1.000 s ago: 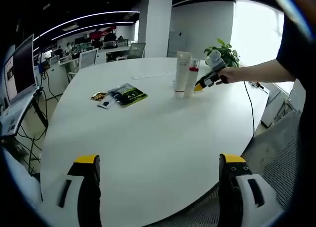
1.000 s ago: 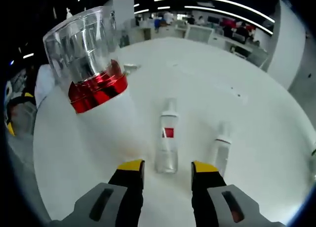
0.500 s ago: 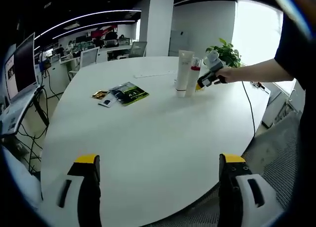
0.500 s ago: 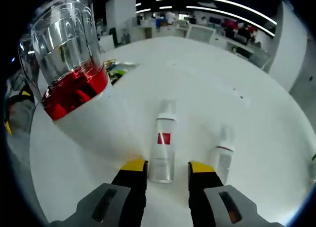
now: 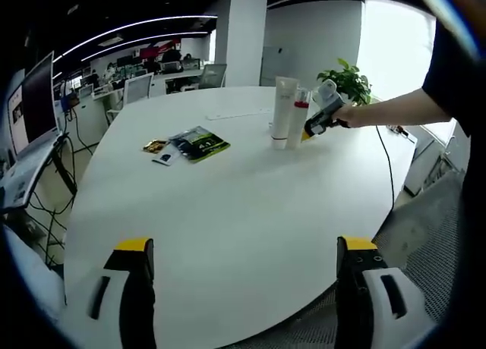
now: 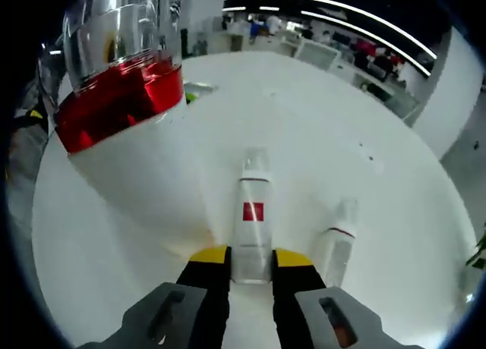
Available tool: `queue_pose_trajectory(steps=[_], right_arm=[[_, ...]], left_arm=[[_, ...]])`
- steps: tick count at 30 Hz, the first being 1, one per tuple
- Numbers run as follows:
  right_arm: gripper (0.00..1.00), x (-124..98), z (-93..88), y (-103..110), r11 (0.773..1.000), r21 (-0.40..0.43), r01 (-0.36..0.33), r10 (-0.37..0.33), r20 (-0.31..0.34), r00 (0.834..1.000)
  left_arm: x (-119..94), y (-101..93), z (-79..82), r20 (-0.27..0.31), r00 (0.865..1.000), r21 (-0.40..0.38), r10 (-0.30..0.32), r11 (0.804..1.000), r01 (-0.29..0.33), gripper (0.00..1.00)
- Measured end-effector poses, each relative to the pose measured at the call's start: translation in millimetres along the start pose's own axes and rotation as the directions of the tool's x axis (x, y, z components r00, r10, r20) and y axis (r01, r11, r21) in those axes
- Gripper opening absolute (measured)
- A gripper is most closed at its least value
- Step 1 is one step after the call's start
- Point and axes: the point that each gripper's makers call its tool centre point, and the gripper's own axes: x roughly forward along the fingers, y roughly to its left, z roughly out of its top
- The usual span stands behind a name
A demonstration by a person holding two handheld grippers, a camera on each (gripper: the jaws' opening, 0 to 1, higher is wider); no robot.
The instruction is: Arrange the skincare products in the storage area until every visible bottle or jar stands upright without overlapping.
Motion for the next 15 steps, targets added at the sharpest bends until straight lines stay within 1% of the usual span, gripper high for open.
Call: queue_pose_trajectory(steps=[3, 8, 13, 15], right_arm=[[0.12, -4.6, -2.2, -3.0, 0.998, 0.06, 0.02, -0.02, -0.003, 1.0], [0.11, -15.6, -7.4, -5.3, 0.994, 0.103, 0.044, -0.042, -0.018, 0.999], [0.11, -31.4, -21.8, -0.4, 0.989, 0.129, 0.07, -0.065, -0.039, 0.997], [0.11, -38.9, -27.8, 3.7, 0.985, 0.157, 0.073, -0.067, -0.043, 0.997]], left_arm=[[-0.1, 0.1, 0.4, 0.004, 1.0, 0.001, -0.001, 1.0, 0.001, 0.93], [0.5, -1.5, -0.1, 0.0, 1.0, 0.014, -0.008, 1.0, 0.008, 0.93], [0.2, -3.1, 1.2, 0.002, 1.0, 0.021, -0.01, 1.0, 0.01, 0.92], [0.1, -4.4, 2.1, 0.002, 1.0, 0.022, -0.013, 1.0, 0.013, 0.92]])
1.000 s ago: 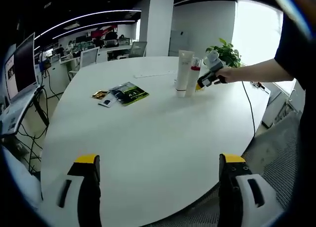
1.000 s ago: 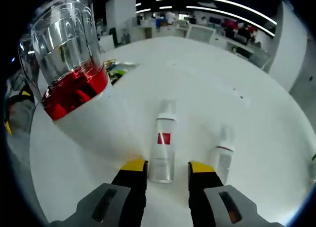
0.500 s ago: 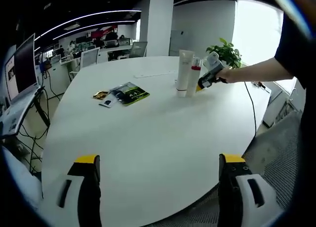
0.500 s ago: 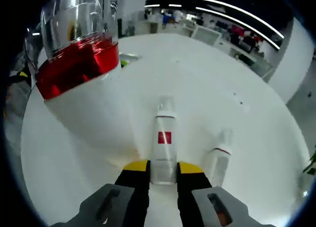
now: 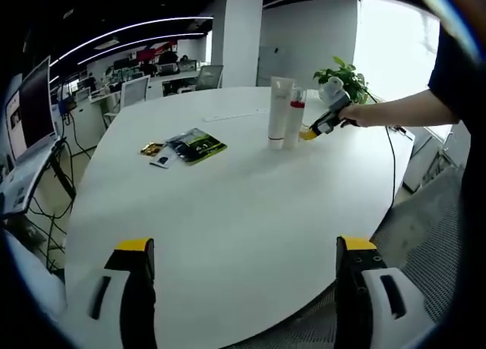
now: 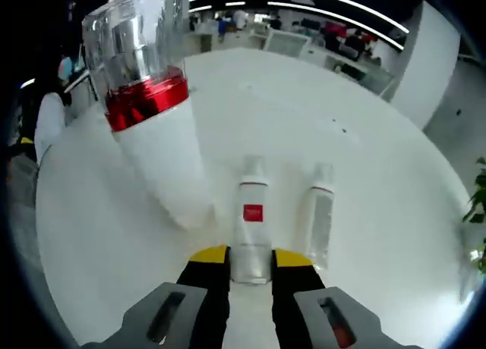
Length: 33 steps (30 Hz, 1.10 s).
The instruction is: Arrange the skincare products in the storage area until every visible bottle or jar stands upright without overlapping.
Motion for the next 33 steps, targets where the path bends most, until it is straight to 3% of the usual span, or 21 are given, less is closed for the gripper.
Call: queue_pose_trajectory(steps=[7, 11, 13, 18, 23, 26, 28, 33], right_arm=[[0.11, -30.3, -20.6, 13.2, 0.995, 0.104, 0.0, -0.001, 0.013, 1.0], [0.11, -52.2, -33.7, 23.3, 0.963, 0.271, -0.015, 0.001, 0.053, 0.999], [0.11, -62.4, -40.4, 27.7, 0.953, 0.303, -0.019, 0.0, 0.064, 0.998], [0.11, -89.1, -45.1, 44.0, 0.95, 0.311, -0.021, -0.008, 0.092, 0.996], [0.11, -118.9, -32.9, 69.4, 0.956, 0.289, -0.047, 0.0, 0.16, 0.987], [0.11, -132.3, -23.5, 92.4, 0.965, 0.253, -0.072, 0.021, 0.199, 0.98], [0.11, -136.0, -20.5, 104.8, 0.982, 0.174, -0.069, 0.033, 0.2, 0.979], [0.11, -144.9, -7.8, 137.3, 0.982, 0.139, -0.125, 0.087, 0.251, 0.964]], left_arm=[[1.7, -4.7, 0.6, -0.023, 1.0, 0.015, -0.016, 1.0, 0.017, 0.91], [2.5, -9.3, 10.4, -0.003, 0.999, 0.012, -0.033, 0.999, 0.033, 0.91], [4.1, -15.2, 19.6, 0.027, 0.998, -0.029, -0.055, 0.998, 0.056, 0.91], [5.2, -35.1, 41.2, 0.095, 0.987, -0.125, -0.127, 0.982, 0.138, 0.9], [2.9, -46.8, 60.8, 0.167, 0.97, -0.239, -0.178, 0.947, 0.215, 0.9], [2.4, -48.3, 62.2, 0.161, 0.97, -0.2, -0.18, 0.957, 0.211, 0.89], [2.1, -49.1, 61.6, 0.153, 0.971, -0.188, -0.182, 0.959, 0.21, 0.88], [-0.1, -49.7, 66.4, 0.17, 0.965, -0.221, -0.198, 0.947, 0.233, 0.87]])
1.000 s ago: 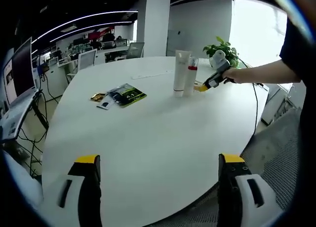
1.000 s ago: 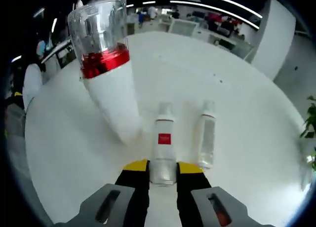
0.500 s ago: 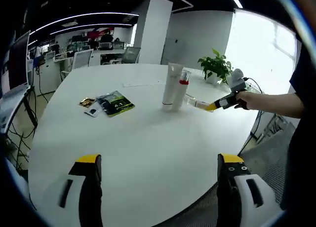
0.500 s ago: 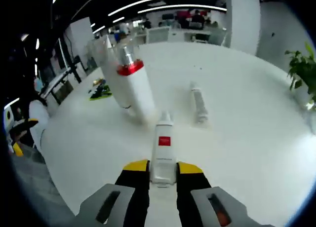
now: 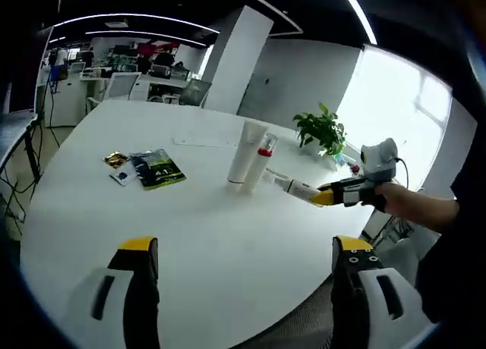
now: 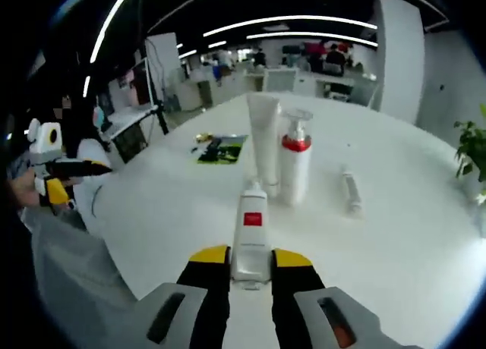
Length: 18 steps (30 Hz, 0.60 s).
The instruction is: Arrange the skincare products in the storage area until every visible bottle or jar stands upright without overlapping.
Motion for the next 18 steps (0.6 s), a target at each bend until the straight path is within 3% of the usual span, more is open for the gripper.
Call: queue_pose_trajectory(steps=[6, 10, 15, 18], right_arm=[[0.11, -4.2, 14.2, 40.0, 0.997, -0.032, -0.075, 0.077, 0.052, 0.996], [0.11, -8.6, 24.1, 63.4, 0.991, -0.056, -0.122, 0.126, 0.081, 0.989], [0.11, -16.1, 39.1, 88.0, 0.981, -0.075, -0.177, 0.186, 0.122, 0.975], [0.11, -22.2, 49.6, 102.3, 0.974, -0.1, -0.203, 0.217, 0.151, 0.965]], left_arm=[[2.6, -4.2, 15.2, 0.052, 0.998, -0.1, -0.036, 0.994, 0.041, 0.85], [5.6, -9.2, 21.4, 0.084, 0.994, -0.195, -0.069, 0.977, 0.084, 0.85], [17.5, -20.5, 22.7, 0.118, 0.985, -0.349, -0.129, 0.923, 0.163, 0.82], [22.7, -27.0, 25.9, 0.134, 0.98, -0.394, -0.148, 0.899, 0.189, 0.8]])
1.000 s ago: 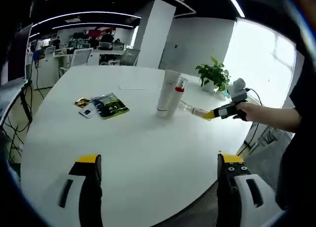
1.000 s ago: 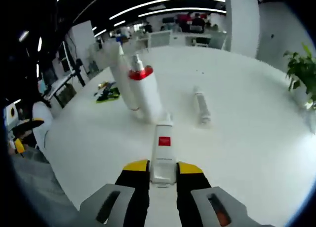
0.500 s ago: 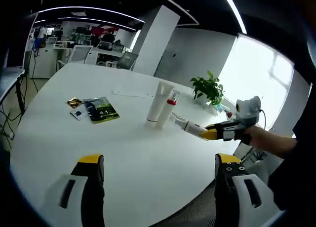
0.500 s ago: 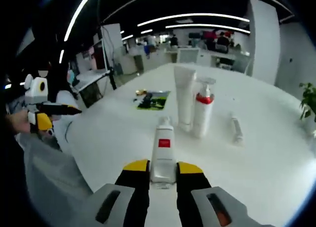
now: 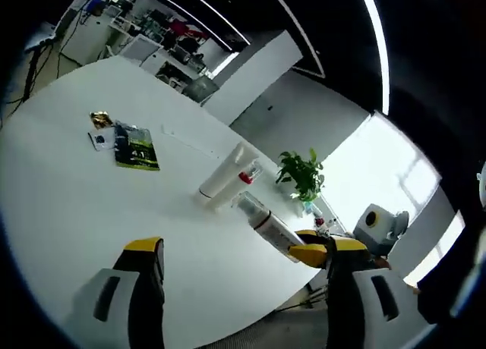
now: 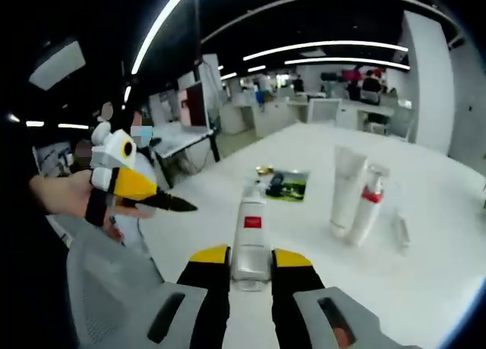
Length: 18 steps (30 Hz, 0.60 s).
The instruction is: Arrange the skincare products in the storage area until every visible bottle or jar stands upright without overlapping.
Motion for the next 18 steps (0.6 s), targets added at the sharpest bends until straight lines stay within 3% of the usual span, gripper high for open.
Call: queue_pose_trajectory(steps=[2, 4, 7, 18], right_arm=[[0.11, -0.7, 10.3, 11.9, 0.999, -0.033, -0.033, 0.034, 0.039, 0.999], [0.11, -1.0, 12.0, 18.7, 0.998, -0.052, -0.037, 0.039, 0.038, 0.999], [0.11, 0.4, 12.2, 30.0, 0.986, -0.164, -0.043, 0.048, 0.025, 0.999], [0.11, 0.4, 15.8, 53.0, 0.973, -0.215, -0.086, 0.101, 0.063, 0.993]], left_arm=[[2.6, -4.2, 1.6, 0.006, 1.0, -0.001, -0.009, 1.0, 0.009, 0.79], [5.2, -8.0, 5.1, 0.02, 1.0, -0.025, -0.019, 0.999, 0.02, 0.76], [6.9, -14.1, 14.0, 0.052, 0.998, -0.063, -0.042, 0.997, 0.045, 0.72], [6.3, -16.5, 17.9, 0.07, 0.996, -0.132, -0.05, 0.989, 0.059, 0.62]])
